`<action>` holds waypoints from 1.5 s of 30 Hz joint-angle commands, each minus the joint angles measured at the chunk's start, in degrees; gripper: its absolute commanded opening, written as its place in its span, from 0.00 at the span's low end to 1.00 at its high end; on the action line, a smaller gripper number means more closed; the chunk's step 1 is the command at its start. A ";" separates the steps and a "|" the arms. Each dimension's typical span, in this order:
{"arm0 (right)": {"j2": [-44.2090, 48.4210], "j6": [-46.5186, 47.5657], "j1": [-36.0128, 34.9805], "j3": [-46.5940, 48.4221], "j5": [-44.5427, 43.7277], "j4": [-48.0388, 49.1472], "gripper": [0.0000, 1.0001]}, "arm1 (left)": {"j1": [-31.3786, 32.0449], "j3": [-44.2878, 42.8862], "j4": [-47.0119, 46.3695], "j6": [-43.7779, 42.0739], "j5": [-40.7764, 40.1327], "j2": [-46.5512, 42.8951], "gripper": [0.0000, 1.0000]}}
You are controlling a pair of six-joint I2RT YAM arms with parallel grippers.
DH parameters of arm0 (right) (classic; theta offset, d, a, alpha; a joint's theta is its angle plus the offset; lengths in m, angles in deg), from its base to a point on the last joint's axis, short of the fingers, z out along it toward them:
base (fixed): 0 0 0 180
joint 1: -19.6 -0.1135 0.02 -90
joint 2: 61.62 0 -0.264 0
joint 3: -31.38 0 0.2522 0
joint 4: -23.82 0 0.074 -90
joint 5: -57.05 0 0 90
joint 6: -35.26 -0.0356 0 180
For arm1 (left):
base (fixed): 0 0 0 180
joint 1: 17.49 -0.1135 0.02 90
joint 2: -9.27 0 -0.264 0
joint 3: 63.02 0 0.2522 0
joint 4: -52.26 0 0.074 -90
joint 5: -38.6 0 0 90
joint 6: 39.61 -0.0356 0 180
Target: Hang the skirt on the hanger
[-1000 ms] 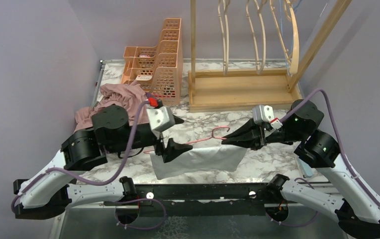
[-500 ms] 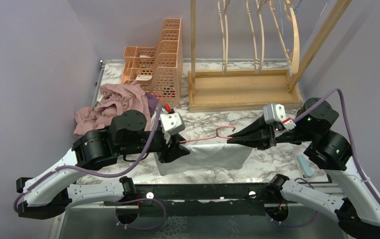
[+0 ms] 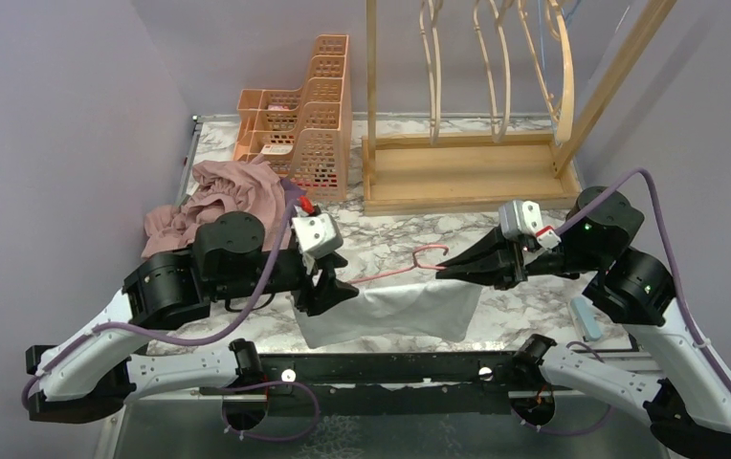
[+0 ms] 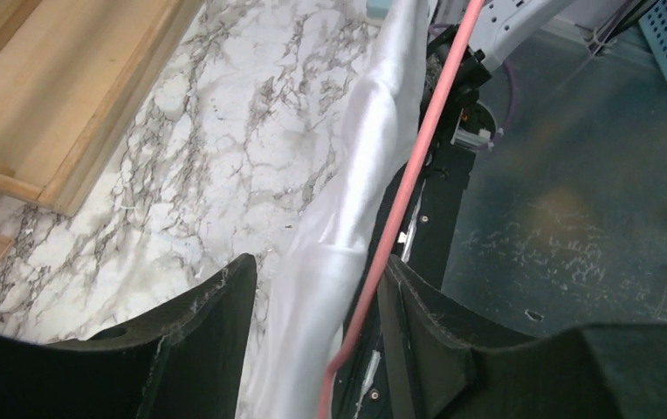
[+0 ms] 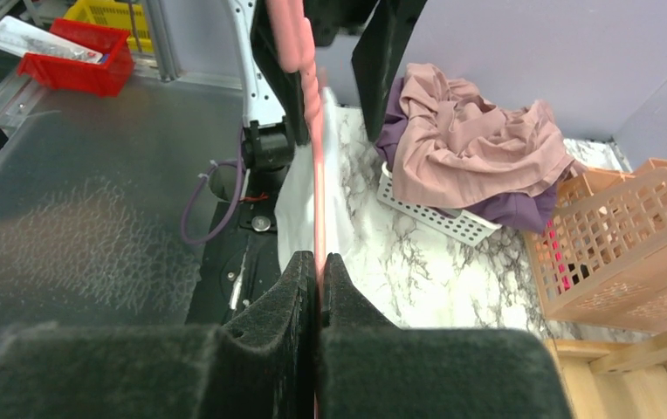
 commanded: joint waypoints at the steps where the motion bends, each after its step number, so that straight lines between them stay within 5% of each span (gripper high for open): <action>1: -0.04 1.26 0.06 2.85 2.31 -1.88 0.01 | 0.19 -3.29 1.40 -1.18 -1.71 -2.63 0.57; 13: -1.36 1.45 0.01 4.01 4.31 -2.30 0.01 | 0.16 -0.55 2.61 -2.46 5.61 -1.75 0.55; 25: -2.10 -0.11 0.06 4.00 5.69 -0.08 0.01 | 0.17 -0.34 2.44 -5.70 9.99 0.97 0.00; 29: -1.48 -0.46 0.06 2.94 4.56 1.30 0.01 | 0.16 -1.13 1.50 -5.18 0.46 -0.12 0.00; 31: -0.56 -2.31 0.03 1.35 0.99 3.58 0.17 | 0.16 -0.25 -0.45 -3.56 -7.26 -1.58 0.00; 33: 0.60 -4.14 0.03 -0.81 -3.83 7.42 0.56 | 0.16 1.13 -2.86 -1.51 -15.89 -3.49 0.00; 34: 1.17 -4.92 0.06 -1.87 -6.95 9.06 0.65 | 0.16 2.58 -3.59 -0.88 -18.79 -4.48 0.00; 37: 2.52 -5.42 0.06 -4.00 -15.09 12.74 0.72 | 0.16 4.57 -5.00 1.52 -26.57 -6.88 0.00; 45: 5.09 -6.72 0.02 -8.46 -27.73 22.47 0.73 | 0.17 4.68 -4.86 6.54 -36.55 -6.13 0.00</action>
